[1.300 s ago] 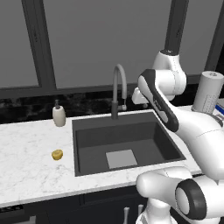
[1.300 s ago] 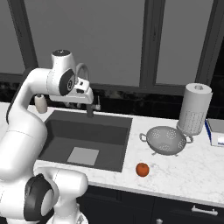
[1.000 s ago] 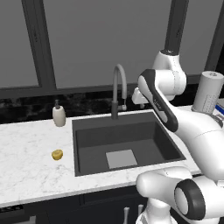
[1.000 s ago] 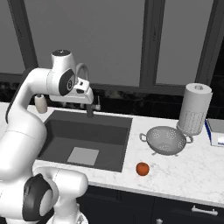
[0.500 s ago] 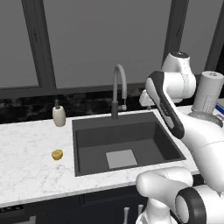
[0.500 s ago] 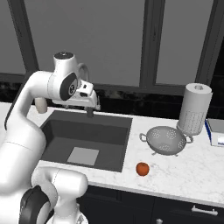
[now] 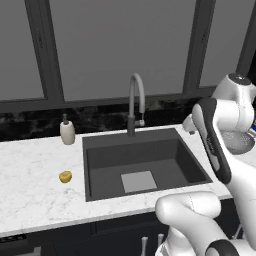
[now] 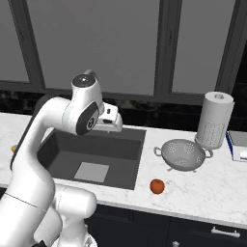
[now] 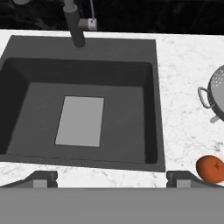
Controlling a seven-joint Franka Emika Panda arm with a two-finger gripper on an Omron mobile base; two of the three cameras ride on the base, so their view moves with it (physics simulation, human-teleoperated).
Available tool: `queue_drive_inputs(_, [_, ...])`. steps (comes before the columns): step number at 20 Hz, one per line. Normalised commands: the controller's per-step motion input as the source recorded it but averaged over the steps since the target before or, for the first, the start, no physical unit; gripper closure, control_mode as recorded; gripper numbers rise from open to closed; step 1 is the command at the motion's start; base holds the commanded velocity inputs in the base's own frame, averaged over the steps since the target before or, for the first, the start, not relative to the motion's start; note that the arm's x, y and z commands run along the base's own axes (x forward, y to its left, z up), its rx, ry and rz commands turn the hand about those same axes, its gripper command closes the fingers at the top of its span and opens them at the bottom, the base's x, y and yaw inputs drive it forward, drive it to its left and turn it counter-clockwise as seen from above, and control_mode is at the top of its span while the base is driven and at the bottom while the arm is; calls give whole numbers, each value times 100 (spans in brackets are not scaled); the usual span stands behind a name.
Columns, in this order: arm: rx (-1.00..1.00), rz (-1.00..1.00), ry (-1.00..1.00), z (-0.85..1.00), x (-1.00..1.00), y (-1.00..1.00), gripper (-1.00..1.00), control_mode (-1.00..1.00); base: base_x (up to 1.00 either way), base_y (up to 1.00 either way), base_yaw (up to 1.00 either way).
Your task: Put the colander in the sink, put the orange, kiwi in the colander, and turn on the sink faucet and pour water over the colander.
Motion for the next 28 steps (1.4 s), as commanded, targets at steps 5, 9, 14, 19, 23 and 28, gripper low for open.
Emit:
queue_drive_inputs(5, [-1, 1, 3, -28, 0, -66, -100, -100, 0, 0, 0])
queue_drive_inputs(9, [3, 0, 10, -4, 12, -52, -100, -100, 0, 0, 0])
queue_drive_inputs(14, [3, 0, 25, -1, 21, -54, -100, -100, 0, 0, 0])
queue_drive_inputs(19, [2, 0, 5, -19, 30, -54, -100, -100, 0, 0, 0])
queue_drive_inputs(23, [1, 6, 8, -29, 45, -57, -100, -100, 0, 0, 0])
queue_drive_inputs(28, [-1, 32, 2, -43, 29, -47, -100, -100, 0, 0, 0])
